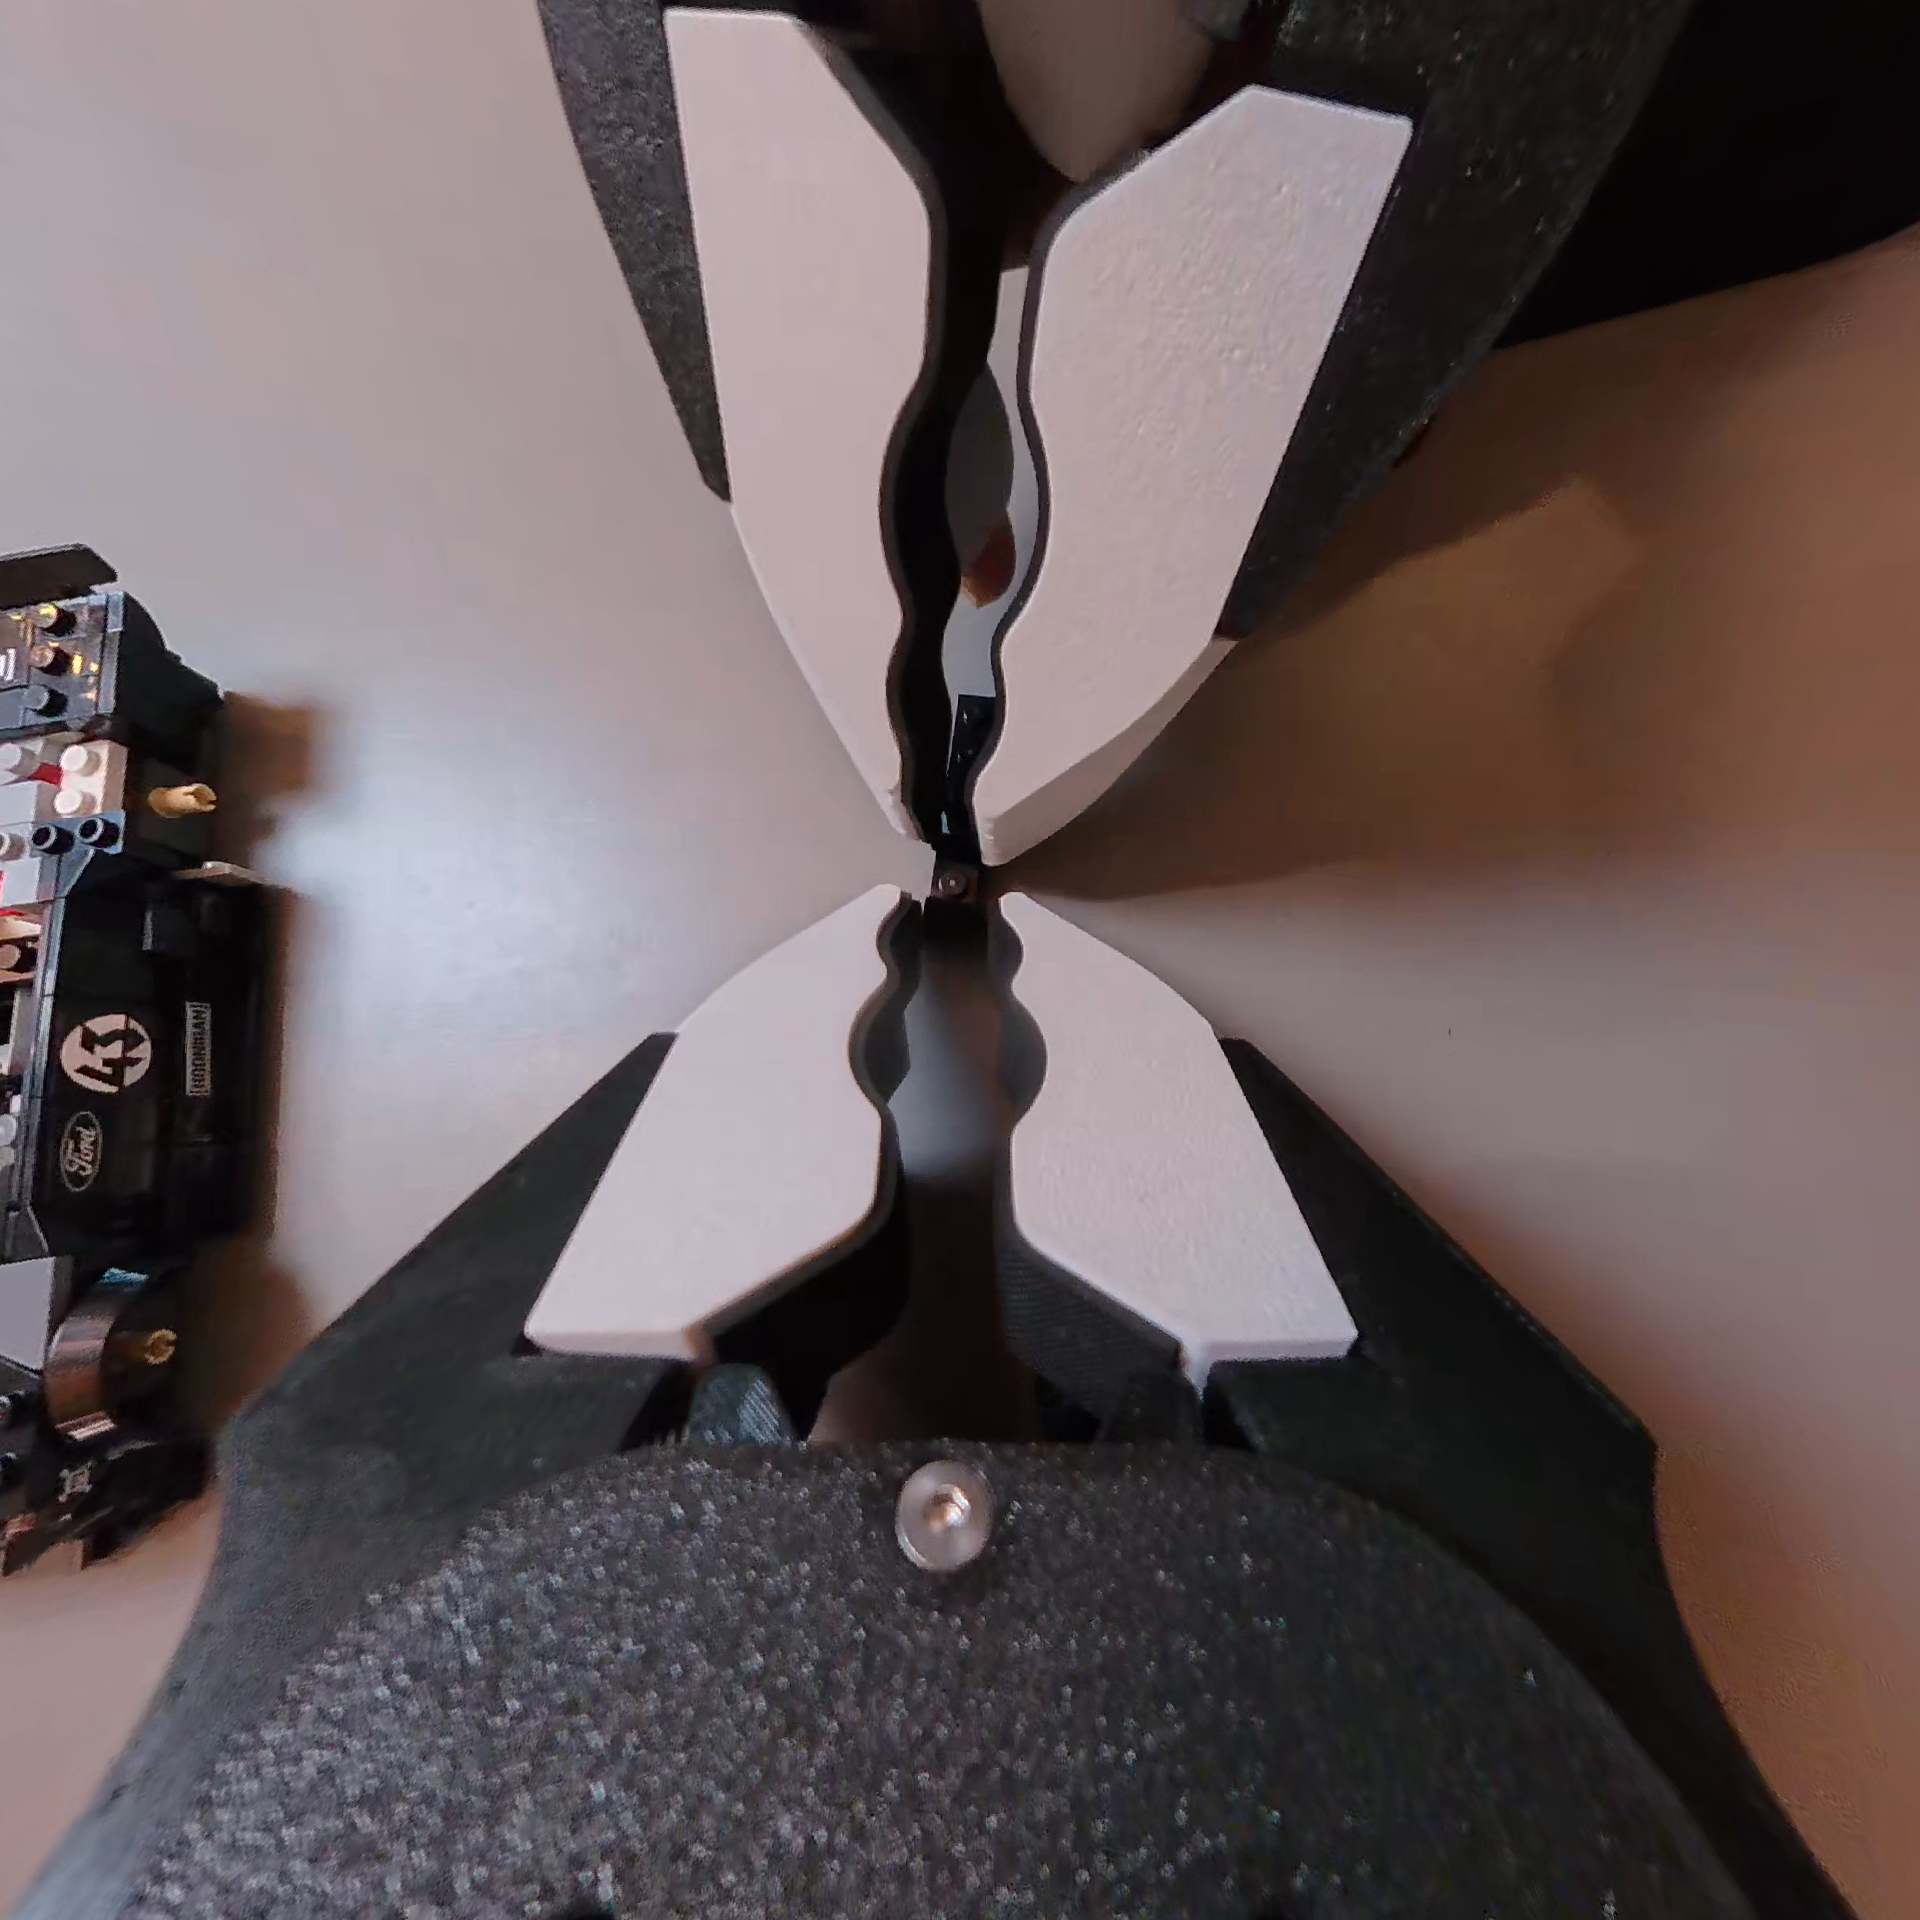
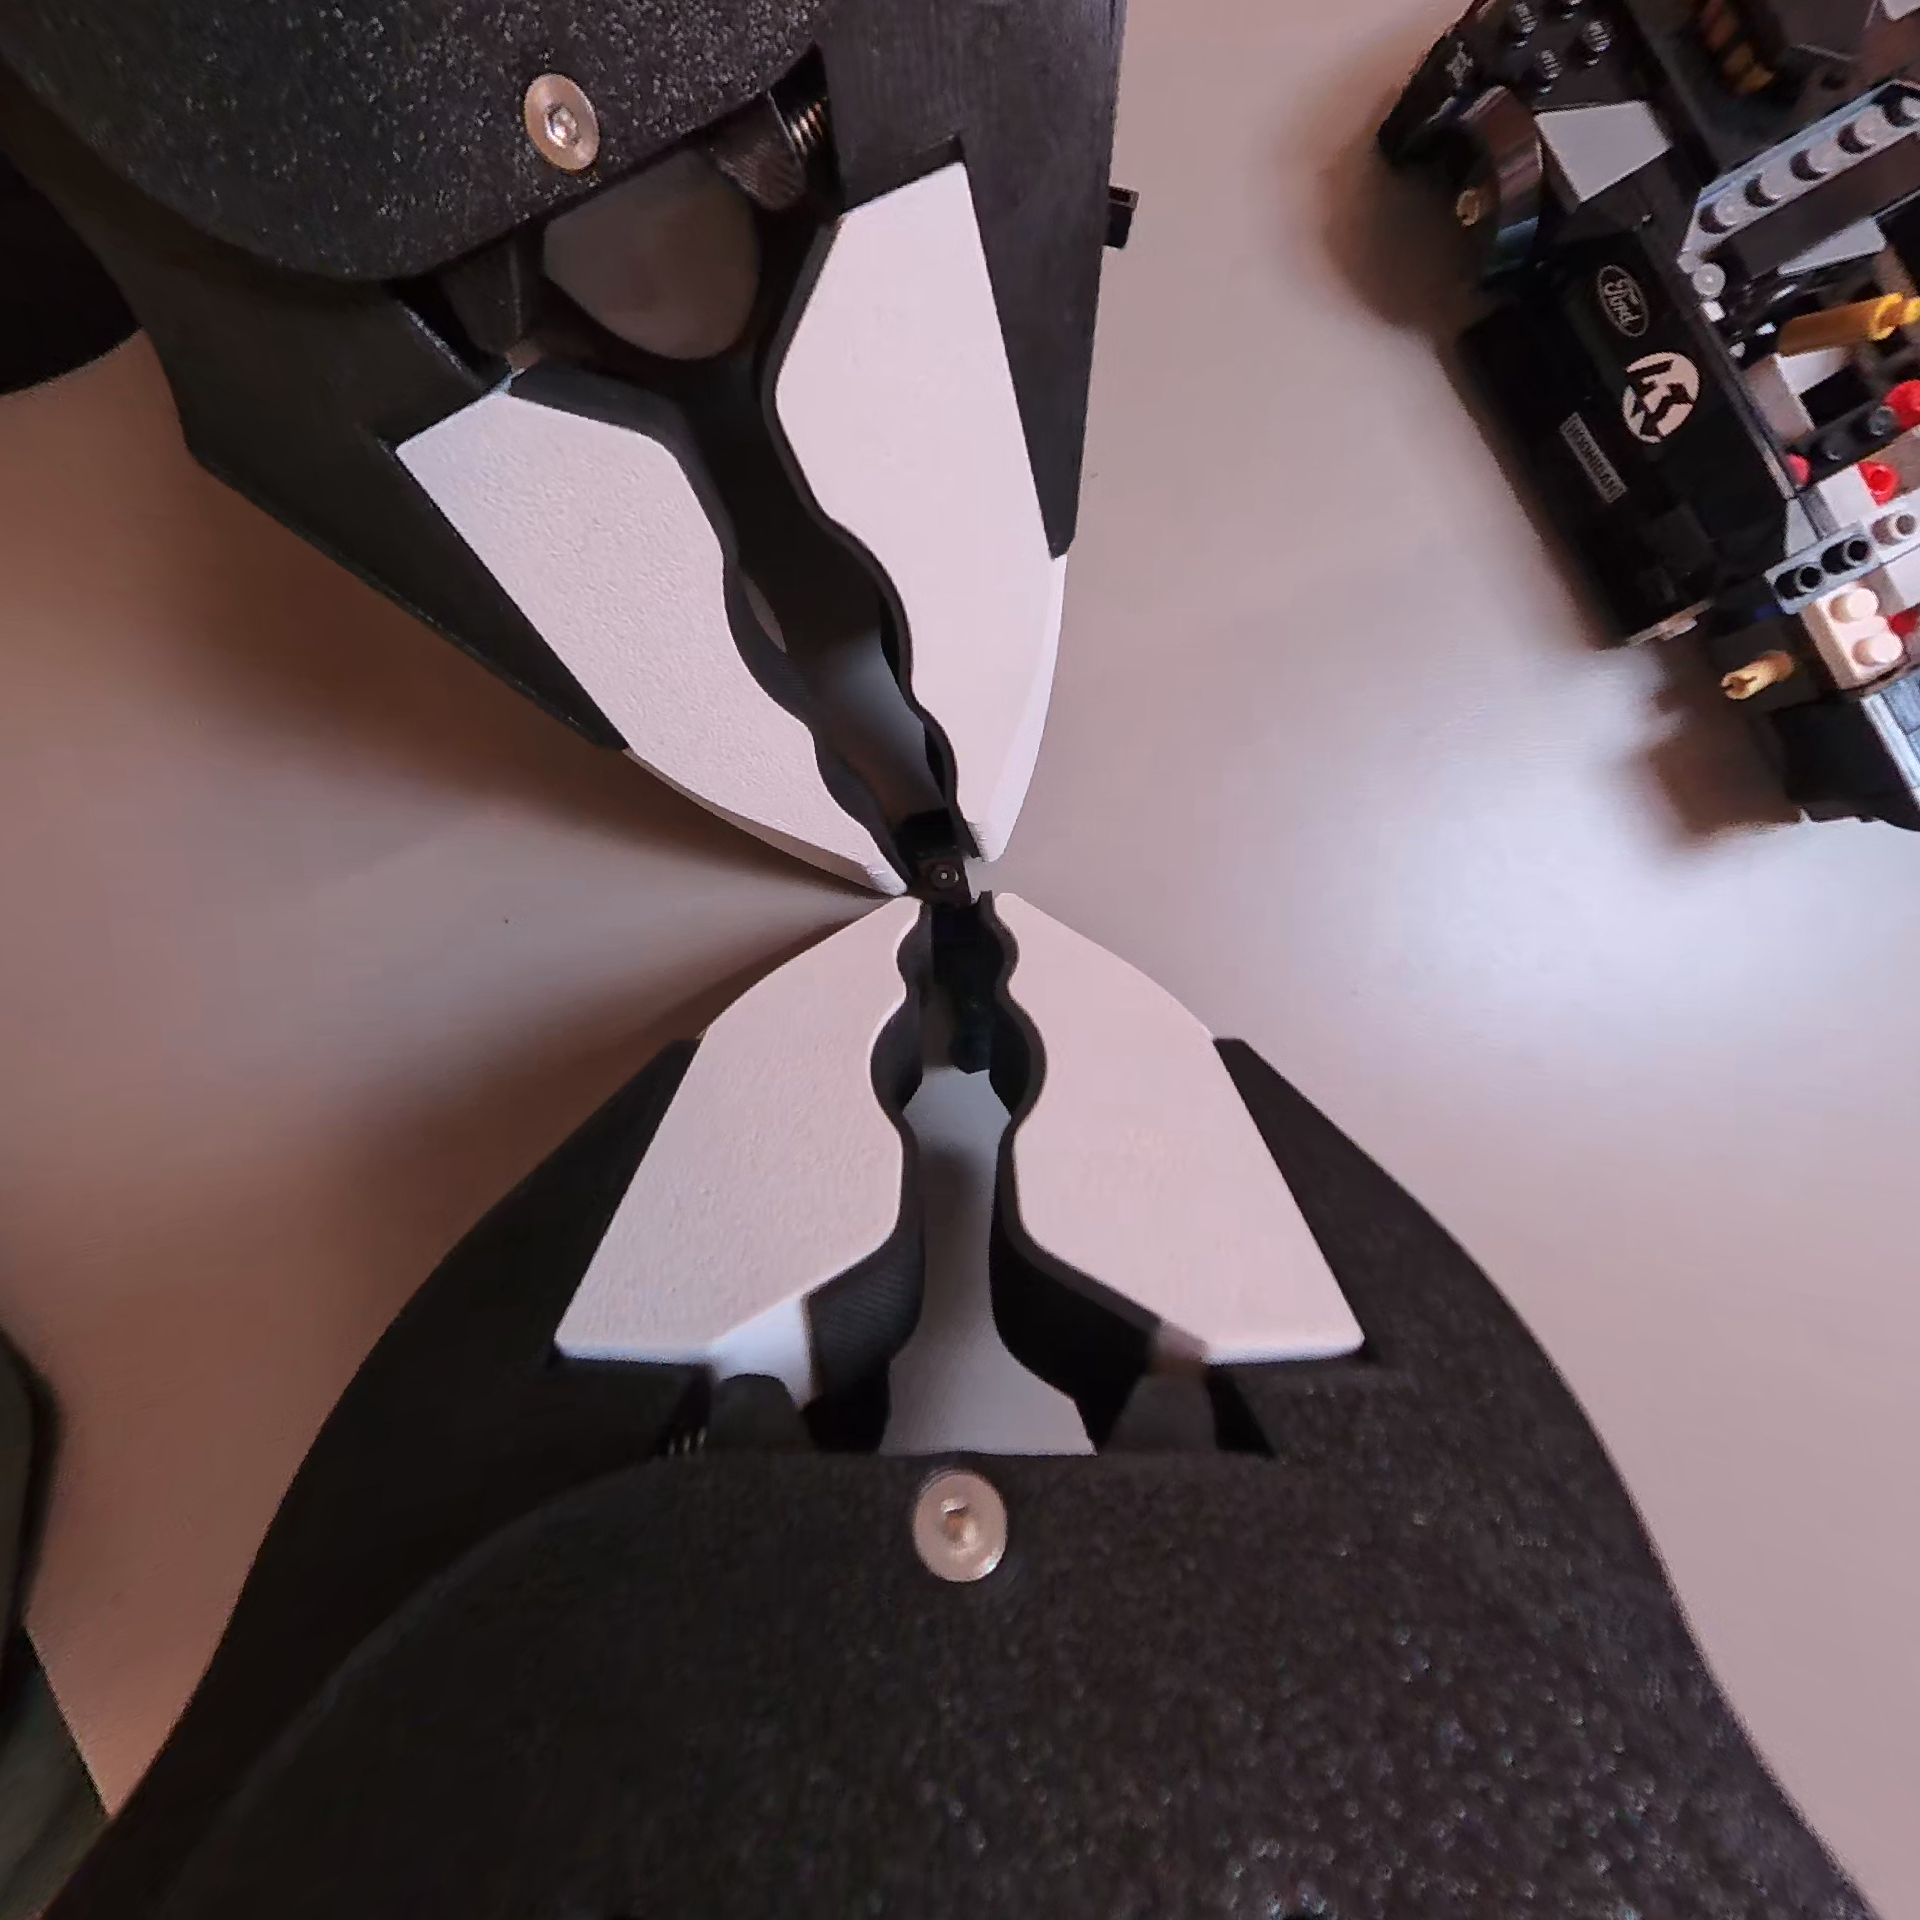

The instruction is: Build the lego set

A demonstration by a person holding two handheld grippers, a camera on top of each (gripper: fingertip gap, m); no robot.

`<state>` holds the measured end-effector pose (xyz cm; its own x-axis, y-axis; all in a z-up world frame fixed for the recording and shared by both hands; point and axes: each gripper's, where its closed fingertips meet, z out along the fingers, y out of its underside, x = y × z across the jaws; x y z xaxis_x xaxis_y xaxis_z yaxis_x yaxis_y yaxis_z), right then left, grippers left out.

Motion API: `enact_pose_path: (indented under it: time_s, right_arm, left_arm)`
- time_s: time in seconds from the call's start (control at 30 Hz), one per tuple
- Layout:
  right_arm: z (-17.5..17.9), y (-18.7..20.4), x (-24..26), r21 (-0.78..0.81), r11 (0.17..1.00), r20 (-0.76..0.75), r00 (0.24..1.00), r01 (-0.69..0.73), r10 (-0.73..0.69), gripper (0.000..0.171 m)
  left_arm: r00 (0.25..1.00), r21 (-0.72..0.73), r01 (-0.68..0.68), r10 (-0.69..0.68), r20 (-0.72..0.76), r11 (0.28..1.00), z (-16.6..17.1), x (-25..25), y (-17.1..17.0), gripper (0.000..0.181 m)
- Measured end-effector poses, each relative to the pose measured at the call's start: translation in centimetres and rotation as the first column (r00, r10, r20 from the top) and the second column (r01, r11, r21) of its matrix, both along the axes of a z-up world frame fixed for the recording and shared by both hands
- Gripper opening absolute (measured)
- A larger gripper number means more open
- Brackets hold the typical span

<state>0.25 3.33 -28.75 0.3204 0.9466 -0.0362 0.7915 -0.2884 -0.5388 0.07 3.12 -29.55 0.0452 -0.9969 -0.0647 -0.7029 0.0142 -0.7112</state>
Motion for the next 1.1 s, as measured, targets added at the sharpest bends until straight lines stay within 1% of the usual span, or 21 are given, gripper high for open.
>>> enact_pose_path:
  time_s: [0.2,0.43,0.53,0.77,0.97,1.1]
  right_arm:
    - [-0.09,-0.03,0.04,-0.002,0.999,-0.037,0.998,0.047,-0.047,0.008]
    - [-0.18,-0.11,0.13,-0.04,0.999,0.066,0.998,0.001,0.001,0.009]
    - [-0.23,-0.15,0.09,-0.07,0.998,0.075,0.997,-0.006,0.011,0.009]
    - [-0.27,-0.25,0.08,-0.077,0.997,0.119,0.992,-0.028,0.037,0.009]
    - [-0.24,-0.17,0.02,-0.096,0.995,0.066,0.998,-0.016,0.023,0.008]
    - [-0.12,-0.05,-0.13,-0.046,0.998,0.0,0.999,-0.05,0.05,0.008]
  left_arm:
    - [1.0,0.008,0.0,0.0,0.007,1.0,0.0,0.02,-0.01,0.012]
    - [1.0,0.015,-0.001,0.001,0.007,1.0,-0.02,0.05,-0.02,0.012]
    - [1.0,0.017,-0.001,0.001,0.013,1.0,-0.02,0.06,0.0,0.012]
    - [1.0,0.019,-0.004,0.003,0.027,1.0,-0.02,0.09,0.02,0.012]
    - [1.0,0.046,0.007,-0.008,0.029,0.999,-0.04,0.07,0.04,0.012]
    - [0.999,0.06,0.018,-0.02,0.032,0.998,-0.04,0.02,0.01,0.012]
